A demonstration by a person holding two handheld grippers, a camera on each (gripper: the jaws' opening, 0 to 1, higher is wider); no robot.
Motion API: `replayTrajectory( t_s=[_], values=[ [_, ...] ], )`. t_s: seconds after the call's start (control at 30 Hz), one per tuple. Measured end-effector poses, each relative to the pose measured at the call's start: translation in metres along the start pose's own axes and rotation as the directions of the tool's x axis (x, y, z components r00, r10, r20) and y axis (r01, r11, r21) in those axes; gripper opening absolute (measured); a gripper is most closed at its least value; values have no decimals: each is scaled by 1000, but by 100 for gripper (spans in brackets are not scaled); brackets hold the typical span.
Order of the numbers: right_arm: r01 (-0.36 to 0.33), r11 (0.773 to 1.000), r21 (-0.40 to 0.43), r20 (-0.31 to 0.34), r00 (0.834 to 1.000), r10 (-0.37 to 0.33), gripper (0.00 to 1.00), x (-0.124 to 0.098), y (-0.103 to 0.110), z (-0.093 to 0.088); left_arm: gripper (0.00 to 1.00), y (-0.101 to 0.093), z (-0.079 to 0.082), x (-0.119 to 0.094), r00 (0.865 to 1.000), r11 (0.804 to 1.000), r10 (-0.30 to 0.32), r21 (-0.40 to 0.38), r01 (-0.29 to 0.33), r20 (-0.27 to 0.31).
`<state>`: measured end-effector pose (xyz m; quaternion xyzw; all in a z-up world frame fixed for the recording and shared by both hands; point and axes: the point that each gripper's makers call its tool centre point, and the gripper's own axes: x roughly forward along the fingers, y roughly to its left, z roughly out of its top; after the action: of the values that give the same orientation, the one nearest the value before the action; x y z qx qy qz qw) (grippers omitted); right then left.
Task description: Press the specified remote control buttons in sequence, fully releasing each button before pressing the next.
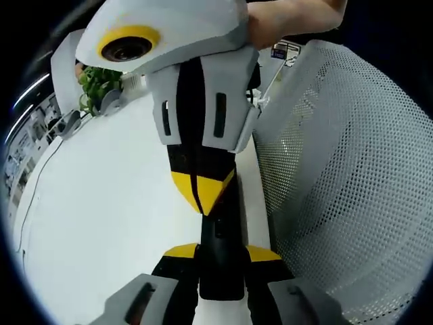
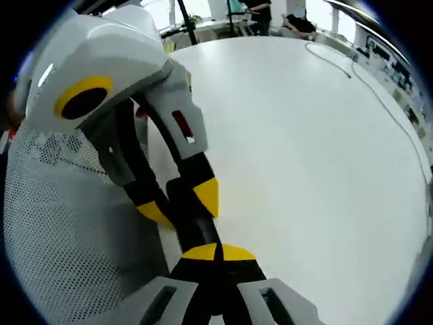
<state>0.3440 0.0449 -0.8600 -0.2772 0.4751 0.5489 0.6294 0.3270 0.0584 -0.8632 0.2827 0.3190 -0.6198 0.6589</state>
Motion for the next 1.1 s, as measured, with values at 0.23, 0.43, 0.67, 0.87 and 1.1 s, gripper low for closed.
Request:
replayTrajectory(
  t_s=[0.23, 0.43, 0.67, 0.87, 1.1],
  values=[
    [-4, 993, -122, 46, 999, 10, 0, -4, 8, 2, 26, 0, 0, -1, 1000, 1000, -1, -13, 1, 8],
    [10, 982, -190, 54, 999, 0, 0, 0, 21, 5, 26, 0, 1, -1, 1000, 1000, -4, -26, 4, 17],
    [70, 957, -283, 46, 997, -59, 0, 1, 22, 5, 26, -1, 1, -1, 1000, 999, -4, -34, 5, 21],
    [99, 952, -290, 49, 995, -89, 0, 2, 18, 7, 26, -1, 1, -1, 1000, 999, -4, -42, 5, 22],
    [64, 958, -279, 73, 996, -45, 0, -1, 19, 7, 26, 0, 1, -1, 1000, 999, -5, -47, 6, 27]
  ],
)
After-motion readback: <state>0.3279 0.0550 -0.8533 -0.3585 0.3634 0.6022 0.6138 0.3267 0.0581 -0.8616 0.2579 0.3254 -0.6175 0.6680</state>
